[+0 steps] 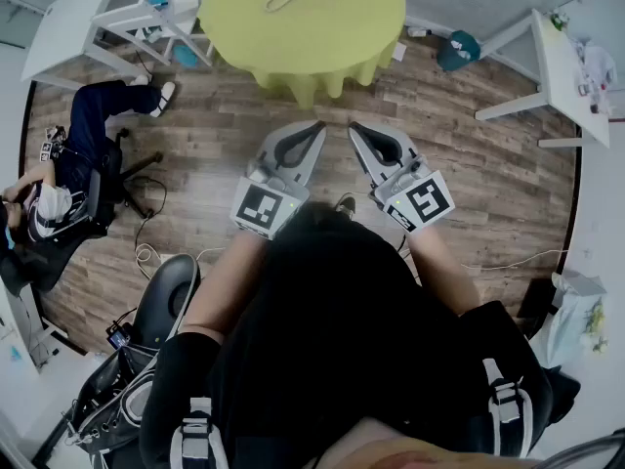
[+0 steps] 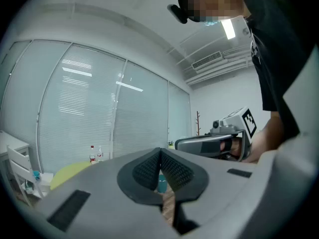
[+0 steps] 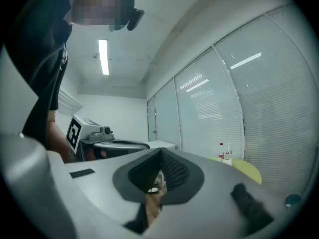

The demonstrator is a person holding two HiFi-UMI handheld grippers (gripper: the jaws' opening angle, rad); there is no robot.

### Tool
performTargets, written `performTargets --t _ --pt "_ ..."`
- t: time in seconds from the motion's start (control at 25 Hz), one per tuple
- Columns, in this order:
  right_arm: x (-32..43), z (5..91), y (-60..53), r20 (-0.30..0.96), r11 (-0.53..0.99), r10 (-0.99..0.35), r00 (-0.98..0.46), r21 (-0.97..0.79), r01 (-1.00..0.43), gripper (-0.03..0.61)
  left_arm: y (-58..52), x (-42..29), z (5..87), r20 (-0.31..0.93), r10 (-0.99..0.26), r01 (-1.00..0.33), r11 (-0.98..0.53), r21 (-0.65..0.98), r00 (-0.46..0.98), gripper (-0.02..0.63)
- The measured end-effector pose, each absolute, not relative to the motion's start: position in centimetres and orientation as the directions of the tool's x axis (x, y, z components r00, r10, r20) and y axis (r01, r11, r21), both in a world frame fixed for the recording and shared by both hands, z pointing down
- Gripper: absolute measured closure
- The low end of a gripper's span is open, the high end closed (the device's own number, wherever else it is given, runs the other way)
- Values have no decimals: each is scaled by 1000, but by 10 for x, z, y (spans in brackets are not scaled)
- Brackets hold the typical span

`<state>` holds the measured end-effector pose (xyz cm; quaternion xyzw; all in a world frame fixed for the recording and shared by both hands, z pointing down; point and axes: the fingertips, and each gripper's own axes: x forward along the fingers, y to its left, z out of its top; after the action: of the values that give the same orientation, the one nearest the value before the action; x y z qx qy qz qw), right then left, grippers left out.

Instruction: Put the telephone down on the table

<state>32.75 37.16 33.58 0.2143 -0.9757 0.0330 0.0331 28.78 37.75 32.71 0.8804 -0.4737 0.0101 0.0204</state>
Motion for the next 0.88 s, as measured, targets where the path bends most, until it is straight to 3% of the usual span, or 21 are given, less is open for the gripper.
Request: performTargets --t 0.88 --pt "216 330 369 87 882 -458 -885 -78 -464 561 374 183 318 21 -817 -817 -574 58 576 601"
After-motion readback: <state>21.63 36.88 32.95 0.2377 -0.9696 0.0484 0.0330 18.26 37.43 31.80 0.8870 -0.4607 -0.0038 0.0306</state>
